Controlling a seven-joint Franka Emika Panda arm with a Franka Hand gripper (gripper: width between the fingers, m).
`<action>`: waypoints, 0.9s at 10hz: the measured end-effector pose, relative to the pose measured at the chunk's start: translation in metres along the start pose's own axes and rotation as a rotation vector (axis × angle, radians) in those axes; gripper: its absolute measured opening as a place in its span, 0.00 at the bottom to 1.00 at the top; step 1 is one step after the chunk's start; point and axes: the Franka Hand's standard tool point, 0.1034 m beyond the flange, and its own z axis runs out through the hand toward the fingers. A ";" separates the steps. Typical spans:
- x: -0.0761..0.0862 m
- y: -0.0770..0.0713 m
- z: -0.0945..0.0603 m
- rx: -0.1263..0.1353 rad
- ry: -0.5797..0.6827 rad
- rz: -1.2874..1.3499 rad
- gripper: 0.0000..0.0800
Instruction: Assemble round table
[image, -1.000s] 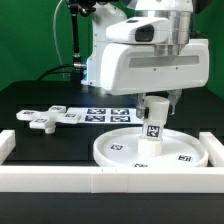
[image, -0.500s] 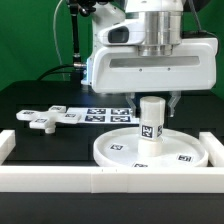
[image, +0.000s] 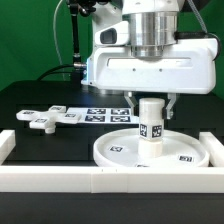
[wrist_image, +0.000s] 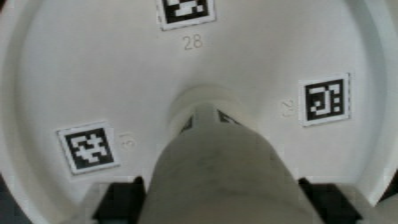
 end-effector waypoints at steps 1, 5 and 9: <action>0.000 0.000 0.000 0.006 -0.007 0.109 0.51; -0.003 -0.002 0.000 0.014 -0.040 0.486 0.51; 0.002 -0.002 -0.002 0.025 -0.074 0.622 0.51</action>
Offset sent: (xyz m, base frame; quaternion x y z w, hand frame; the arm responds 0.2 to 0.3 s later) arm -0.0059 0.0100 -0.0042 0.0065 -0.0204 0.2611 0.9651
